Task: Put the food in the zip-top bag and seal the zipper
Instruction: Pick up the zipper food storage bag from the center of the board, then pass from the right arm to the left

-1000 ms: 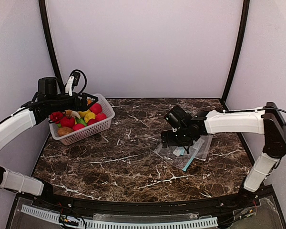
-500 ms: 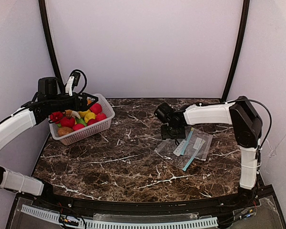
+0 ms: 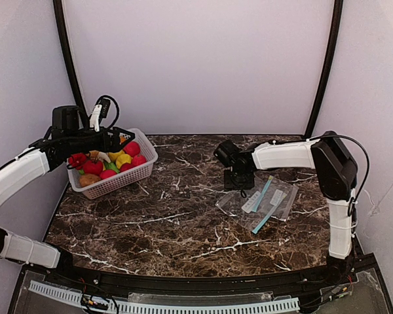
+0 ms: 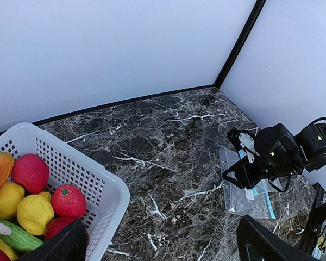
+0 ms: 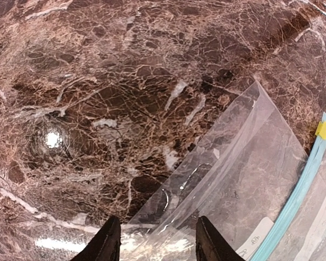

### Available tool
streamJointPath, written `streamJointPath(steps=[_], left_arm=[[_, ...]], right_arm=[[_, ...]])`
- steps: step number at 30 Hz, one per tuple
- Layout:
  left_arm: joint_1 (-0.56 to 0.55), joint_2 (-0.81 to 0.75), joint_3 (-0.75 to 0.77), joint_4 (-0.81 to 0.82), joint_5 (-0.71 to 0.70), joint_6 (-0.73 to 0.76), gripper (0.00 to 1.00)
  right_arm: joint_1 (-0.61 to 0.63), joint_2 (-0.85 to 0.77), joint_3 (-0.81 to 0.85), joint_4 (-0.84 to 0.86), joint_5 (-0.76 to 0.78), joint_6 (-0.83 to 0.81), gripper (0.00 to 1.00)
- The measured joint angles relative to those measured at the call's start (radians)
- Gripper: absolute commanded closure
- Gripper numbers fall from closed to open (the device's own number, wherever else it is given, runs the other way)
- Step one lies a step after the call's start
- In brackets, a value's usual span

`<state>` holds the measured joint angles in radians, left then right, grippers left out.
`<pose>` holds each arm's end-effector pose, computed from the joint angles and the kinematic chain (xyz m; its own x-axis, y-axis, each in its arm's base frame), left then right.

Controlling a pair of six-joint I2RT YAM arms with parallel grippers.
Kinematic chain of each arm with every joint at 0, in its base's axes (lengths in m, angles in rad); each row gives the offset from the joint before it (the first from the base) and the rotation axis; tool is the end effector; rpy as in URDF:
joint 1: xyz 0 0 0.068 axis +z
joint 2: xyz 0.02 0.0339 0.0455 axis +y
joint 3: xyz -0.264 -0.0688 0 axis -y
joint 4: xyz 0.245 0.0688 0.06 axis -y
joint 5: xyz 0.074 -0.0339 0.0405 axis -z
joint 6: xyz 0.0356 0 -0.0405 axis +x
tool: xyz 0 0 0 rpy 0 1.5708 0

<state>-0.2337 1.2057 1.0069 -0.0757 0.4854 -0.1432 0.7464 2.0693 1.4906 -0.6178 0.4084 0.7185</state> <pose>0.2679 -0.0808 0.3419 -0.3526 -0.0458 -0.9347 0.5975 0.7577 -0.2625 0.3202 0.2769 0.1623 -0.8544 0.0326 -0.5186 0.0609 0.9974 -0.0376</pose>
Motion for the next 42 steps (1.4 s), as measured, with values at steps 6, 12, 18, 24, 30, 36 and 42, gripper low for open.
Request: streamJointPath(steps=[6,12,18,24,30,36,42], left_arm=[[0.000,0.000,0.000,0.000,0.000,-0.002,0.04],[-0.007,0.000,0.000,0.000,-0.004,-0.008,0.04],[-0.037,0.002,0.000,0.000,-0.004,-0.017,0.04],[-0.091,0.039,0.000,0.003,0.005,-0.045,0.04],[-0.175,0.204,0.086,0.003,0.050,-0.168,0.05],[-0.255,0.355,0.135,0.098,0.150,-0.323,0.06],[-0.275,0.442,0.042,0.240,0.253,-0.472,0.05]], right_arm=[[-0.003,0.001,0.000,0.015,-0.021,0.005,0.89],[-0.013,0.001,-0.011,0.053,-0.065,0.002,1.00],[-0.016,-0.028,-0.080,0.128,-0.122,-0.018,1.00],[0.017,-0.241,-0.274,0.328,-0.234,-0.141,1.00],[0.113,-0.455,-0.430,0.599,-0.307,-0.267,1.00],[0.177,-0.471,-0.524,0.792,-0.361,-0.307,1.00],[0.216,-0.419,-0.523,0.873,-0.364,-0.309,1.00]])
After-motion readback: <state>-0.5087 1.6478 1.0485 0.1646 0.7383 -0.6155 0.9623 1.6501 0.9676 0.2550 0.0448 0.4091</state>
